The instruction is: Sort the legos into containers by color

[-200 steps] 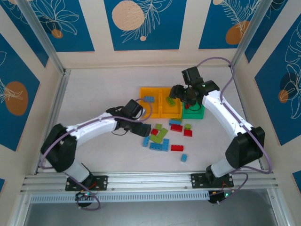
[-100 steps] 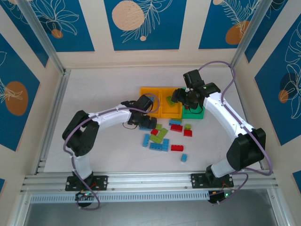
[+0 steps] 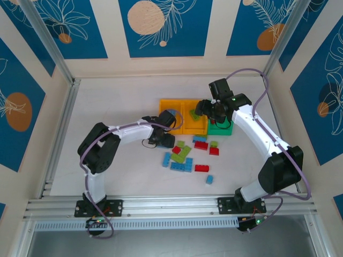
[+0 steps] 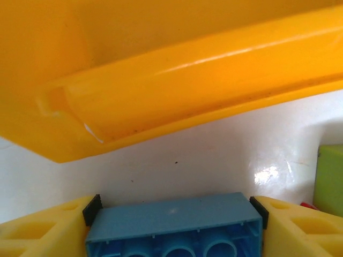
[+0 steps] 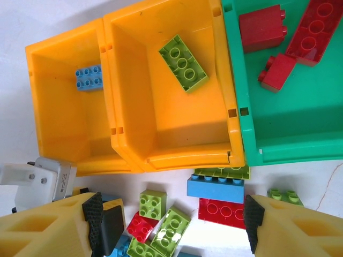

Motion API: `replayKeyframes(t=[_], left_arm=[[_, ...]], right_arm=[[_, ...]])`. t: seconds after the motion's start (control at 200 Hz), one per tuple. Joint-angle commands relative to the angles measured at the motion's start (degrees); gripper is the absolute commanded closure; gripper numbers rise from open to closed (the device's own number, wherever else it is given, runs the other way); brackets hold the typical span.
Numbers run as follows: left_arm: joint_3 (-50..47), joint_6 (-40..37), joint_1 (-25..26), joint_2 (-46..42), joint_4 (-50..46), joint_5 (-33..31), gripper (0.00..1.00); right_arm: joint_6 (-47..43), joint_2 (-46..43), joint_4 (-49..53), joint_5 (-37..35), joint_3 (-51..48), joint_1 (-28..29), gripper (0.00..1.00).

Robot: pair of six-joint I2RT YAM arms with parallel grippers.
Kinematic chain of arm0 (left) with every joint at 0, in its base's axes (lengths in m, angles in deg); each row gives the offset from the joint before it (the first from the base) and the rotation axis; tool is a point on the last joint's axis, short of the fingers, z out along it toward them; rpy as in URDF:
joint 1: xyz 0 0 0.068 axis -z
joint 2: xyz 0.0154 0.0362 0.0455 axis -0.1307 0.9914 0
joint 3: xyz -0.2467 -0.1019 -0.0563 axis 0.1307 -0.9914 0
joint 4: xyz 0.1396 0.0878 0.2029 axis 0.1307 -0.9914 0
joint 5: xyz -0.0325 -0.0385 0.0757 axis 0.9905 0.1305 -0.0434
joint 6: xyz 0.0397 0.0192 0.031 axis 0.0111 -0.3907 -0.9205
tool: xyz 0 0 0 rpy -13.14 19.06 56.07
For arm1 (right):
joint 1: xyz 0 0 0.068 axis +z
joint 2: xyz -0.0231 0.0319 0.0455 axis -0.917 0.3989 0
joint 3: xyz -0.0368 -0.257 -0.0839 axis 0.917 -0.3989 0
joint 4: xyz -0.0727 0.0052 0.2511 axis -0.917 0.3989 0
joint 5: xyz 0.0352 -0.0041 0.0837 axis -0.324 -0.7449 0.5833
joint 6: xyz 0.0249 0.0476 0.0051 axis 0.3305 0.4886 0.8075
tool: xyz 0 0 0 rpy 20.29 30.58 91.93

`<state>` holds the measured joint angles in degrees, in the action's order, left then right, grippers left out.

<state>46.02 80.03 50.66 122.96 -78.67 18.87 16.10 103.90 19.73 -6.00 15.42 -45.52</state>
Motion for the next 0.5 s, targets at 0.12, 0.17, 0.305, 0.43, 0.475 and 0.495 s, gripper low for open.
replayKeyframes(t=[0.12,0.17,0.305,0.43,0.475,0.495], left_arm=[[-3.6,-0.6,0.5,-10.8,-3.7,-0.7,0.35],[-3.8,-1.0,0.5,-14.7,-5.0,-0.8,0.35],[-0.7,-3.2,0.5,-21.2,-5.9,-3.8,0.35],[7.9,-6.1,-0.3,-16.2,-5.3,-6.9,0.34],[11.9,-6.7,-1.0,-12.8,-5.1,-7.1,0.34],[13.6,-7.0,-1.2,-11.3,-4.9,-7.1,0.34]], right_arm=[[0.5,-2.3,1.0,3.2,2.2,0.5,0.28],[0.5,-2.6,1.6,3.2,2.5,0.6,0.28],[1.4,-4.5,1.4,3.1,1.6,0.6,0.28],[2.0,-5.6,0.6,3.2,0.7,0.6,0.28],[1.8,-5.6,1.0,3.2,0.9,0.5,0.28],[1.8,-5.6,1.3,3.2,1.1,0.5,0.28]])
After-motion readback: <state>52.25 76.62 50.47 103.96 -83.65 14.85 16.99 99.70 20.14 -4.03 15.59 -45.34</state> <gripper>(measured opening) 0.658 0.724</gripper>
